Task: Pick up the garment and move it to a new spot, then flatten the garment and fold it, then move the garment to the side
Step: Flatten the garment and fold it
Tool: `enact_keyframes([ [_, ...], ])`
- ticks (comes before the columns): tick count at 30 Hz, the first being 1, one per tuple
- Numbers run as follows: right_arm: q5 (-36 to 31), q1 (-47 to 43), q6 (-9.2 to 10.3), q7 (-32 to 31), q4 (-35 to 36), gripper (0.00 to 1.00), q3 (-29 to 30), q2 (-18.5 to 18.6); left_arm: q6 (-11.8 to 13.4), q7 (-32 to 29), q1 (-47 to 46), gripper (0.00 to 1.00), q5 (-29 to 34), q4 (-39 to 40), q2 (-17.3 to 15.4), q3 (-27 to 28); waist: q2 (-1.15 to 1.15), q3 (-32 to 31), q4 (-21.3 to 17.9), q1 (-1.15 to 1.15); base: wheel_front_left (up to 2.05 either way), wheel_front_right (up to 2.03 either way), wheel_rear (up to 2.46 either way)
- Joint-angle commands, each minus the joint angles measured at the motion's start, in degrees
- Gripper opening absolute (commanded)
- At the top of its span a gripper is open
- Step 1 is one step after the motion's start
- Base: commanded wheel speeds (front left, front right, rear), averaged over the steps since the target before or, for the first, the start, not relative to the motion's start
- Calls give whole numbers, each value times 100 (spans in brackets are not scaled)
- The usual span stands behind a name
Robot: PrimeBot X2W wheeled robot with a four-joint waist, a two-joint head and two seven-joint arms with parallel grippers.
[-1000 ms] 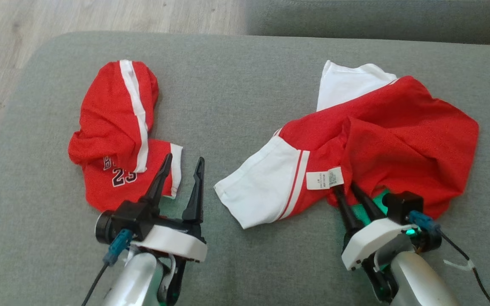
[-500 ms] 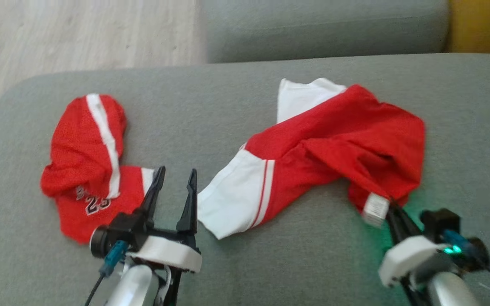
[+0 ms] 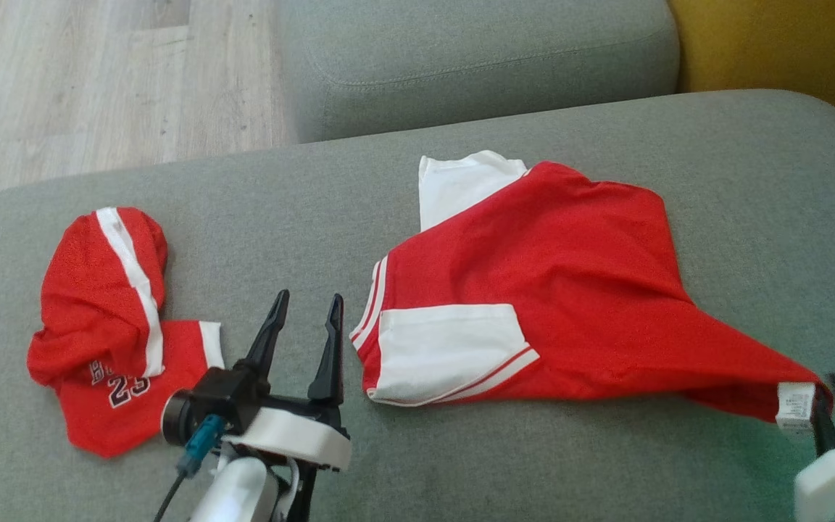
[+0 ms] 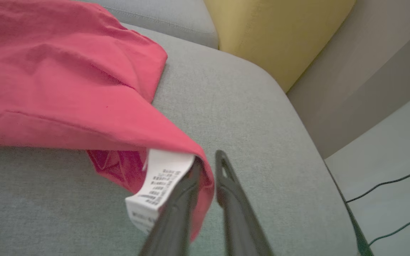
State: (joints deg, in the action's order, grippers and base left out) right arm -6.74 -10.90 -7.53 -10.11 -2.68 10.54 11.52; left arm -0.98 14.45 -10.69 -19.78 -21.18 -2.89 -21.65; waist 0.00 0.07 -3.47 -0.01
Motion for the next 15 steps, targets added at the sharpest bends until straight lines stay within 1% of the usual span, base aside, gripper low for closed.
enact_keyframes([
  [1,-68,114,4,19,284,100,-21,174,31,55,-188,100,-63,196,0,151,0,-8,-1,1,0,0,0],
  [2,-177,115,4,84,417,100,81,86,45,55,-193,100,-84,185,1,125,0,-31,-2,1,0,0,0],
  [4,-150,192,4,262,546,100,157,-149,49,55,-191,100,-93,174,1,109,0,-57,5,1,0,0,0],
  [7,-117,336,4,660,704,100,112,-450,56,55,-182,100,-89,175,1,111,0,-85,19,1,0,0,0],
  [11,170,524,4,1267,807,100,-242,-726,50,55,-169,100,-71,183,1,119,0,-104,62,1,0,0,0],
  [15,572,622,4,1674,735,100,-927,-824,41,55,-168,100,-49,204,1,117,0,-82,146,1,0,0,0],
])
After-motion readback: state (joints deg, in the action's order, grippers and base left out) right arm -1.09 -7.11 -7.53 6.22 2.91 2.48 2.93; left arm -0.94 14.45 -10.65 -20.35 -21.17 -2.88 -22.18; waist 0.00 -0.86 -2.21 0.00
